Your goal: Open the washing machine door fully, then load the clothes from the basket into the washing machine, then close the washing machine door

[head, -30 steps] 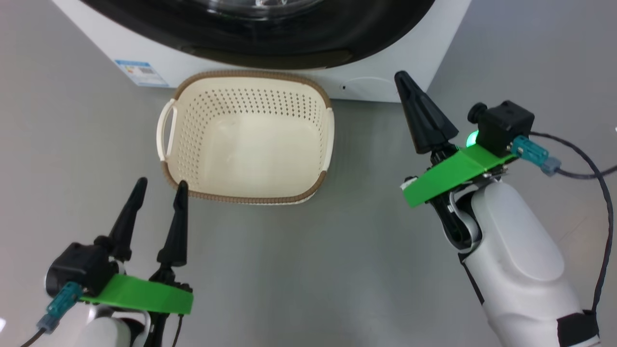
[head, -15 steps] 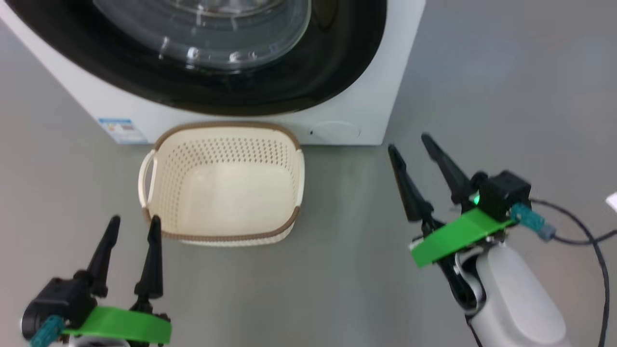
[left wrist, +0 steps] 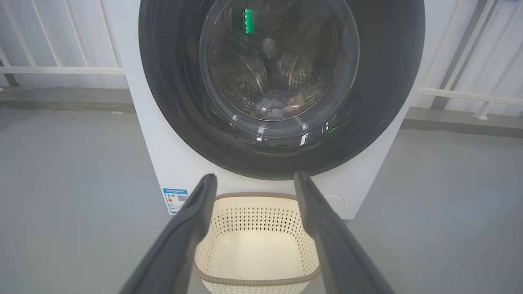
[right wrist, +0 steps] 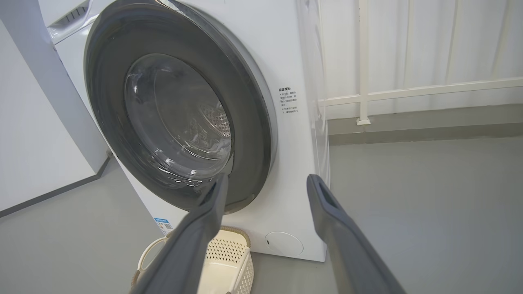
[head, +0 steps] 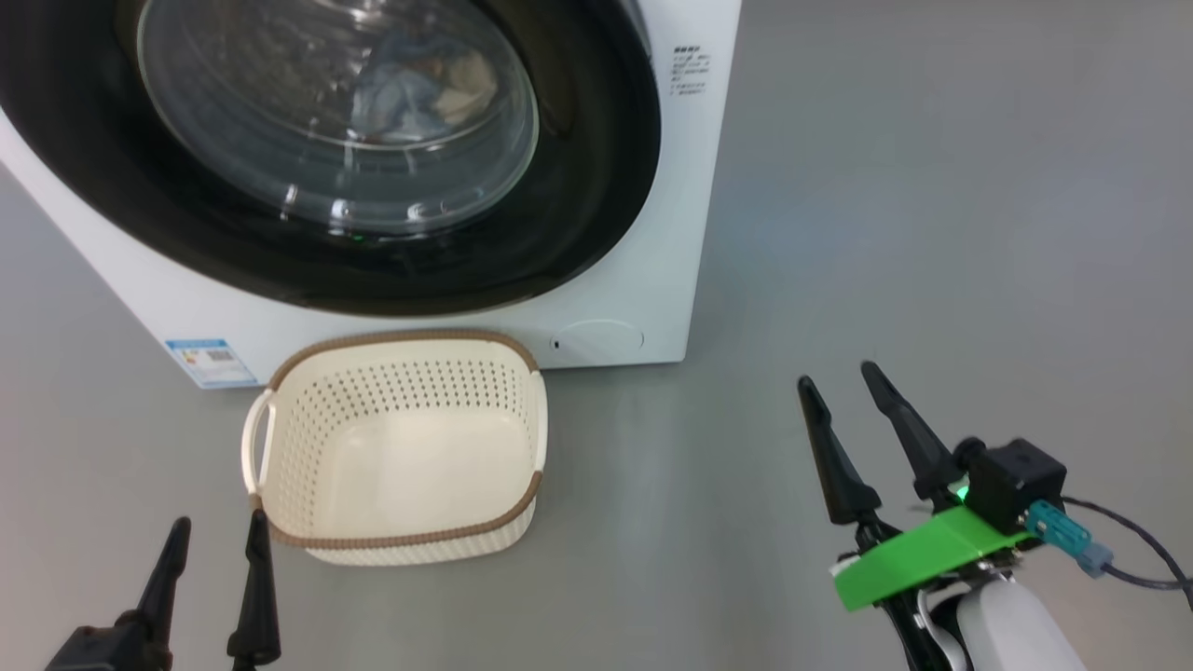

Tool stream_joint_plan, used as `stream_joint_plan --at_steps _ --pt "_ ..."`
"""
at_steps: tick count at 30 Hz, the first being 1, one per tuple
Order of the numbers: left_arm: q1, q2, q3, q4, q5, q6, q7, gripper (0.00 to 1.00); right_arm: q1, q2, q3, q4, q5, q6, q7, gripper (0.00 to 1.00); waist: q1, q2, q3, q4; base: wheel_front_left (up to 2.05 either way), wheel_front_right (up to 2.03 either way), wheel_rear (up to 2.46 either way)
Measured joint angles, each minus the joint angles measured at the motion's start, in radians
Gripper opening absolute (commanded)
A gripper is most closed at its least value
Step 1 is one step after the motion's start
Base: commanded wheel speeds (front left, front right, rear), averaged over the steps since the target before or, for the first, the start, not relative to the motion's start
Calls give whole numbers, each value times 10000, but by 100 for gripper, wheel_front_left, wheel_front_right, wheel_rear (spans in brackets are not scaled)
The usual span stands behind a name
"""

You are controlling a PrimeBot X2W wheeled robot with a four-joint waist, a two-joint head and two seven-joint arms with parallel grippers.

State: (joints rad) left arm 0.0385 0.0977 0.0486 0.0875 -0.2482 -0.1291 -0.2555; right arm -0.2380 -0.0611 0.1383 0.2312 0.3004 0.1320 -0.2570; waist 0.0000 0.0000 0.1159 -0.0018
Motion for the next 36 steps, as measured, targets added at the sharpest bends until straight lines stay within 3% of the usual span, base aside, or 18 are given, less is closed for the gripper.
stream_joint_plan --at_steps 6,13,36 --pt "477 -236 372 10 516 84 0 100 1079 48 -706 -527 -190 0 0 100 0 0 -570 -157 0 0 0" --pt "1033 -336 608 -58 644 117 2 100 1775 67 -857 -644 -454 0 0 100 0 0 -943 -253 0 0 0" --pt "1076 -518 809 -136 777 382 0 100 1806 81 -930 -418 -1244 0 0 100 0 0 -983 -127 0 0 0"
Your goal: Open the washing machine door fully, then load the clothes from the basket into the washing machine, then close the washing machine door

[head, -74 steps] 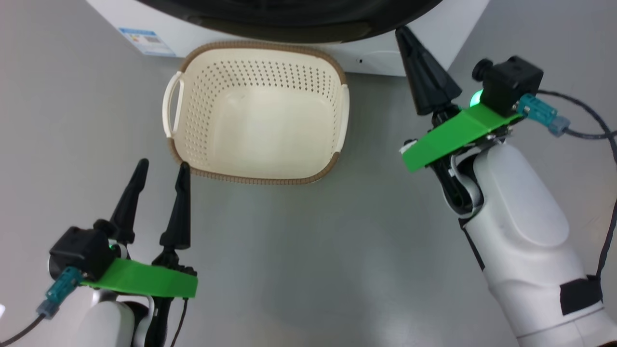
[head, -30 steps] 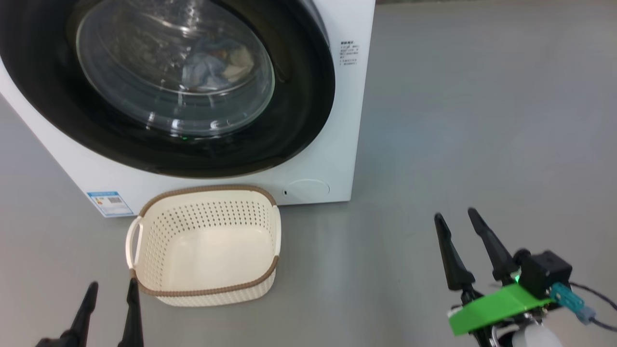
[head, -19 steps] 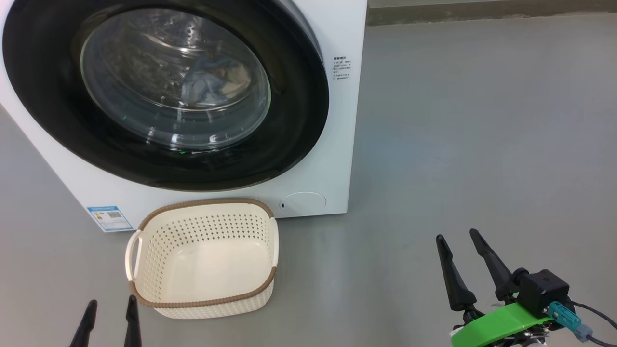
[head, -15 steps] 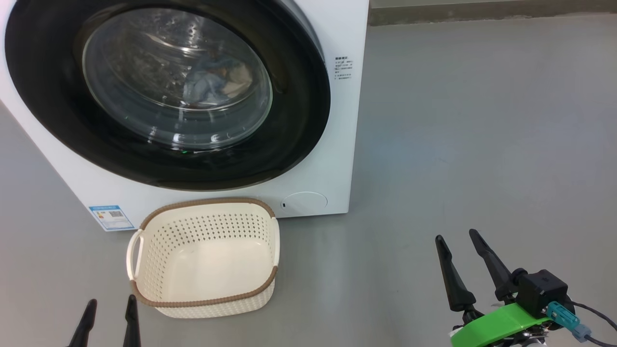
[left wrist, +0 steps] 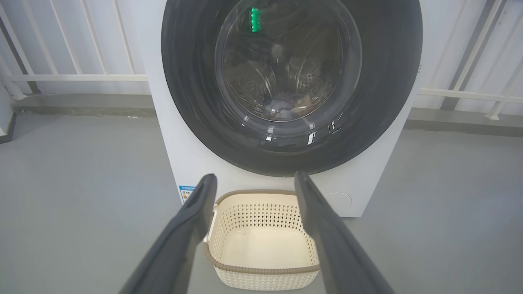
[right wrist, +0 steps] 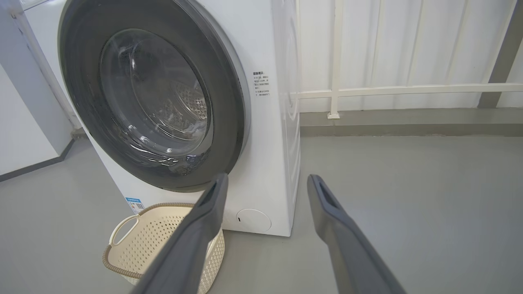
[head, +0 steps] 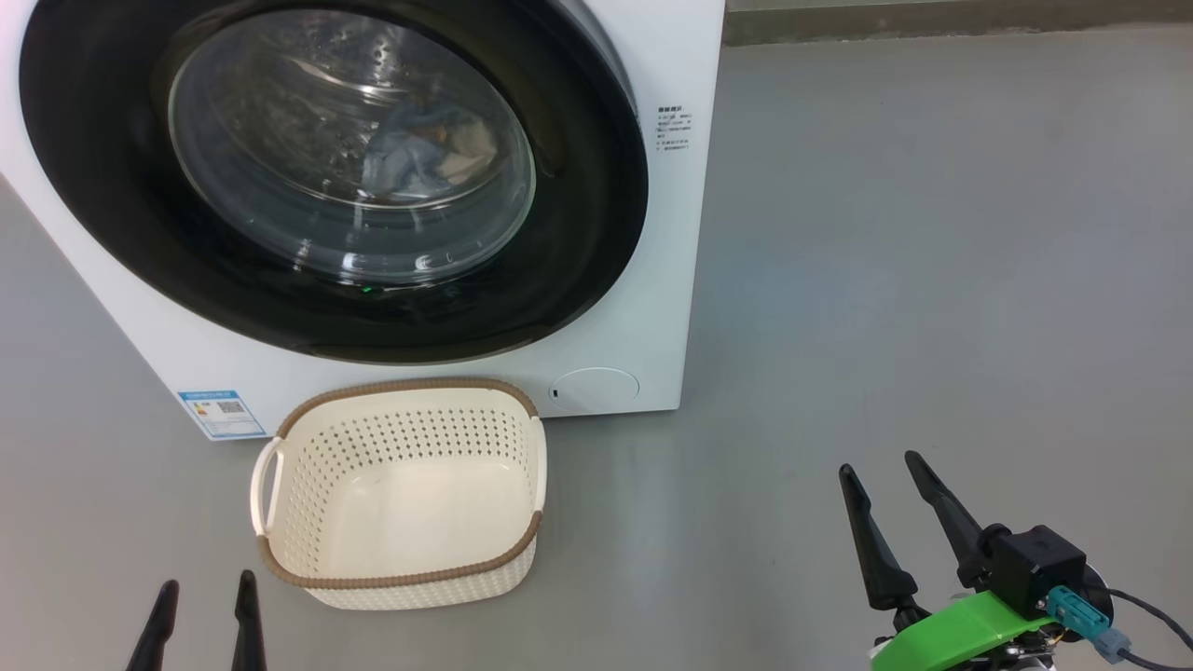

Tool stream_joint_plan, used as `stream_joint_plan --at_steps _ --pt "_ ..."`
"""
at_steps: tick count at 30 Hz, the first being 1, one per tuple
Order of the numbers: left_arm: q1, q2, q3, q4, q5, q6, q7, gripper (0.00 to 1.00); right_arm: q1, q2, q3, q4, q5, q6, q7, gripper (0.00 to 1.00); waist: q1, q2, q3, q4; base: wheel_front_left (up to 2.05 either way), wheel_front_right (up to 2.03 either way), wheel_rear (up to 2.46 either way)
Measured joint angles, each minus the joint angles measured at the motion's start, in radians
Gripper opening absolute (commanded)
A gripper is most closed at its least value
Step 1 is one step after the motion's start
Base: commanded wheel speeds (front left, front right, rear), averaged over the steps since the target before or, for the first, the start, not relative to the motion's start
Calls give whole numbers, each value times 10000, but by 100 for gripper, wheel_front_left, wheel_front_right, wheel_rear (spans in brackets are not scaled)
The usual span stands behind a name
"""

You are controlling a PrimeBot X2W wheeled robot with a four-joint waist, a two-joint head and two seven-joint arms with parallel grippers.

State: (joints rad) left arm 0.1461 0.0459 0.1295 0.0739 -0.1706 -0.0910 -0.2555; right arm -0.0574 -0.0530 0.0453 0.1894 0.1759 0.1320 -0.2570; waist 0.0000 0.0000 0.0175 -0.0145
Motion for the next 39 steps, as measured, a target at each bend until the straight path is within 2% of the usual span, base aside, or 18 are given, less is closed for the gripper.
stream_joint_plan --at_steps 34,35,39 --pt "202 -10 -157 -265 169 207 0 100 198 13 -259 61 -600 0 0 100 0 0 33 77 0 0 0" --pt "201 -10 -157 -322 165 207 0 0 198 13 -265 59 -600 0 0 0 0 0 41 81 0 0 0" --pt "202 -128 -244 171 167 201 15 0 303 17 -251 564 -598 0 10 0 0 0 43 83 0 0 0"
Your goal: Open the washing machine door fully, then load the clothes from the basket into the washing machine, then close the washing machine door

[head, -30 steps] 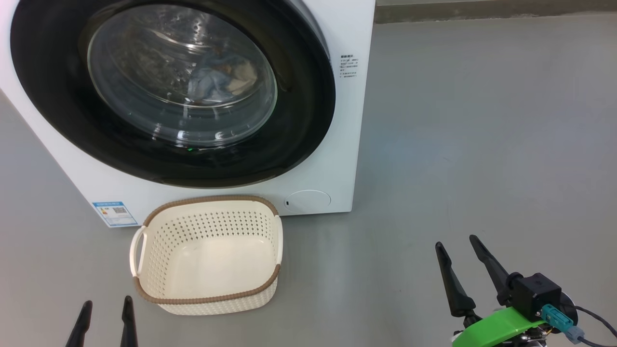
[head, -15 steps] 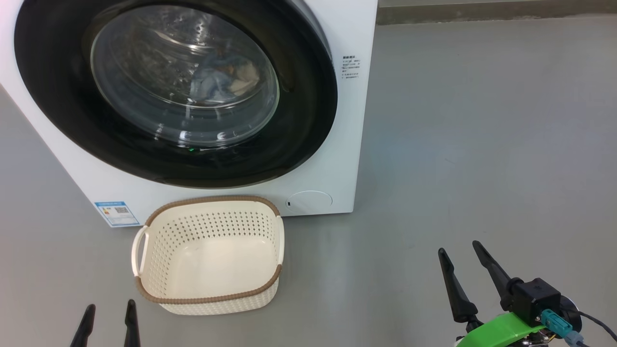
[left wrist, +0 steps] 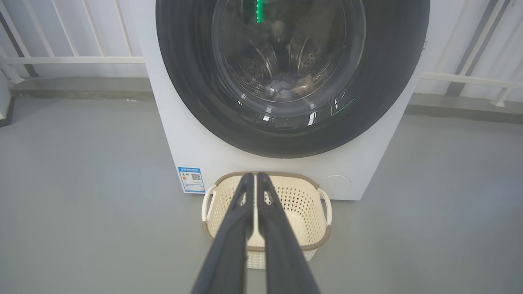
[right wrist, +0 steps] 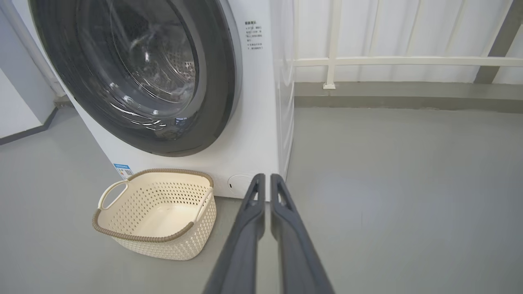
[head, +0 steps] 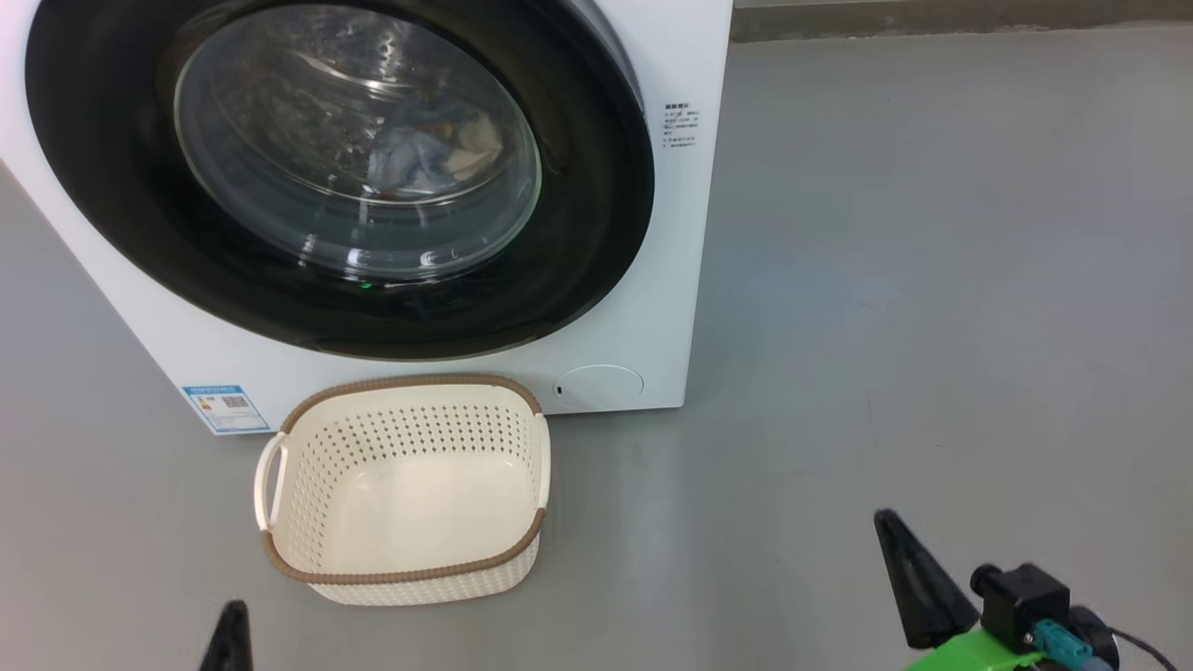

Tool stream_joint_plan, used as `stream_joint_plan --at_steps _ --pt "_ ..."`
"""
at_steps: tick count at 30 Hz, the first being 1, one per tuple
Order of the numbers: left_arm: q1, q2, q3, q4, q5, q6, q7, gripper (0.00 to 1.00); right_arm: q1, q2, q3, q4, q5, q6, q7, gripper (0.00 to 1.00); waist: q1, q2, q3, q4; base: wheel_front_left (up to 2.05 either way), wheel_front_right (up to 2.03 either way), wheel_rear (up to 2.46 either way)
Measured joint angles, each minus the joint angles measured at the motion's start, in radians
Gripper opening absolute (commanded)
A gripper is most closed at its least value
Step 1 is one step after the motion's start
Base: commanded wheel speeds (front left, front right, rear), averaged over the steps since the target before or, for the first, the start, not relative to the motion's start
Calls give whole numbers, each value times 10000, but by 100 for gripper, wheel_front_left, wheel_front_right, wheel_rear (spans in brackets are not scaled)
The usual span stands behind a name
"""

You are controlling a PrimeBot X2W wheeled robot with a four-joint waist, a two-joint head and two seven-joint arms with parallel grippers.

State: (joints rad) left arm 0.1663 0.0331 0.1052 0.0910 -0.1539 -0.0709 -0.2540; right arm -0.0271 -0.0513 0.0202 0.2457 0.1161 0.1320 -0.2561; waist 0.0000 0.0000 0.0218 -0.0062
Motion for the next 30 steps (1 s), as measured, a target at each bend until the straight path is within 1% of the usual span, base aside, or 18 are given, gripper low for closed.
stream_joint_plan --at_steps 2,5,8,20,23,30 --pt "0 -102 -17 201 -23 0 38 0 136 0 0 232 36 0 8 0 0 0 0 0 0 0 0" --pt "-2 -150 -21 288 -316 -2 142 0 207 -2 -2 247 259 0 81 0 1 0 -10 2 0 0 0" --pt "-6 -150 -21 320 -673 -12 232 0 207 -4 -6 244 742 0 144 0 6 0 -34 4 0 0 0" --pt "-35 -148 -42 439 -2031 -56 531 0 205 -40 -25 245 2138 0 437 0 2 0 -28 9 0 0 0" --pt "-75 -144 -46 483 -2525 -58 629 0 203 -52 -40 245 2681 0 525 0 2 0 -34 11 0 0 0" --pt "-300 -140 -56 556 -3298 -119 872 0 200 -73 -69 244 3536 0 713 0 2 0 -45 14 0 0 0"
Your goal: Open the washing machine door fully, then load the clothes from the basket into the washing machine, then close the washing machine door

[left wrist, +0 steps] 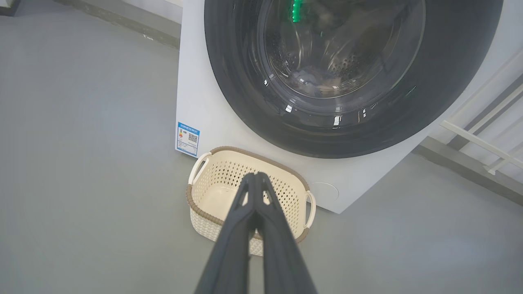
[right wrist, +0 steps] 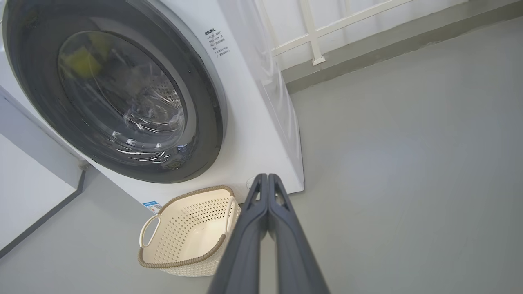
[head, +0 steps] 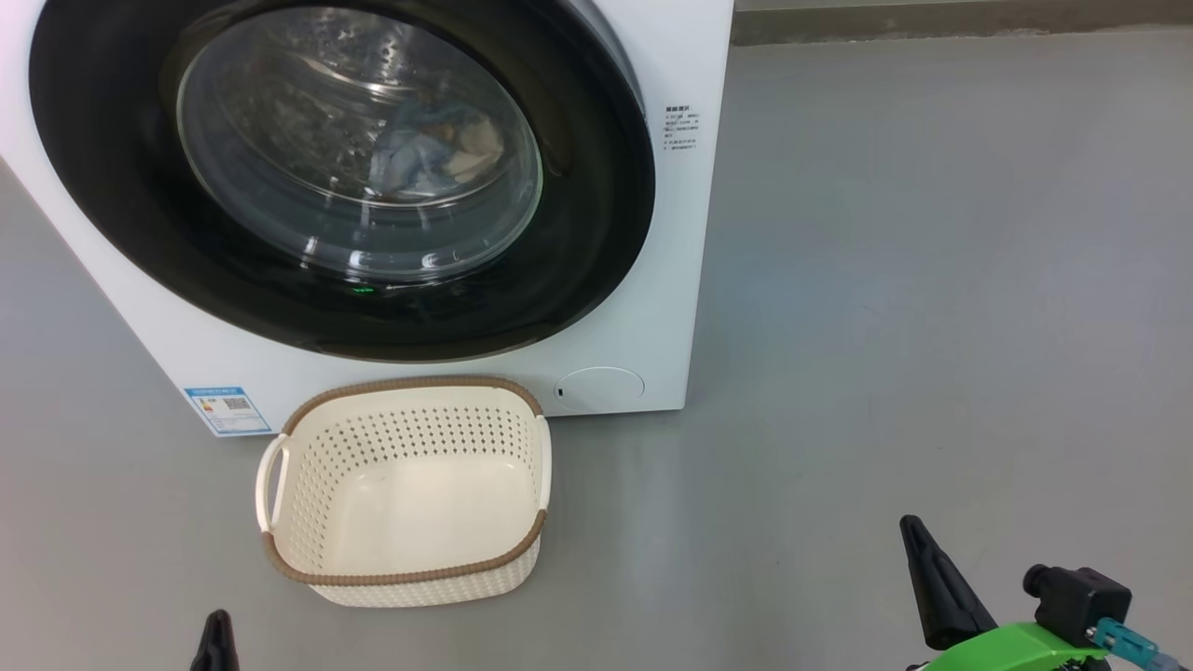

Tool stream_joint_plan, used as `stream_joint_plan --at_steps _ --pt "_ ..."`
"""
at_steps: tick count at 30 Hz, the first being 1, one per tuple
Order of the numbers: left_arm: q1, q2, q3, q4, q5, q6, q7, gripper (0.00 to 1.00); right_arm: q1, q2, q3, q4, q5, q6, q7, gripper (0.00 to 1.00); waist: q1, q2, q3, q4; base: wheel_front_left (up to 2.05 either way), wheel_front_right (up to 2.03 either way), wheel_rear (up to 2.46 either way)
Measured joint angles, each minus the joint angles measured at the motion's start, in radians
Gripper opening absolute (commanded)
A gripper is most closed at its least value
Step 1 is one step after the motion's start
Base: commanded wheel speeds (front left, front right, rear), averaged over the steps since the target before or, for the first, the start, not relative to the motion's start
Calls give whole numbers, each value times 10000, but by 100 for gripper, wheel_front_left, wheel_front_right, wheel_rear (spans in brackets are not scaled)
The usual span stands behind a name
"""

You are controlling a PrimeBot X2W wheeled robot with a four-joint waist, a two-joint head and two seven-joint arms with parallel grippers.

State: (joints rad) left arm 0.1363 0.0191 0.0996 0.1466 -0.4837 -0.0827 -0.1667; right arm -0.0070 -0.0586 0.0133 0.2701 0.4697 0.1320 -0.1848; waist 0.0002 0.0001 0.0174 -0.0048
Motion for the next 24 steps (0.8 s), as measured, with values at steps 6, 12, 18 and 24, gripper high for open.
stream_joint_plan --at_steps 6,12,18,24 --pt "-15 2 -8 90 -692 -10 176 0 -4 -10 -48 0 773 0 130 0 0 0 -9 3 0 0 0" --pt "-219 4 -15 155 -1392 -15 349 0 -39 -31 -165 -2 1507 0 265 0 0 0 -18 6 0 0 0" --pt "-289 6 -23 234 -2109 -25 527 0 -44 -42 -236 0 2209 0 439 0 0 0 -27 9 0 0 0" --pt "-407 8 -33 274 -2658 -98 629 0 -108 -46 -265 -2 2819 0 608 0 -1 0 -34 11 0 0 0"
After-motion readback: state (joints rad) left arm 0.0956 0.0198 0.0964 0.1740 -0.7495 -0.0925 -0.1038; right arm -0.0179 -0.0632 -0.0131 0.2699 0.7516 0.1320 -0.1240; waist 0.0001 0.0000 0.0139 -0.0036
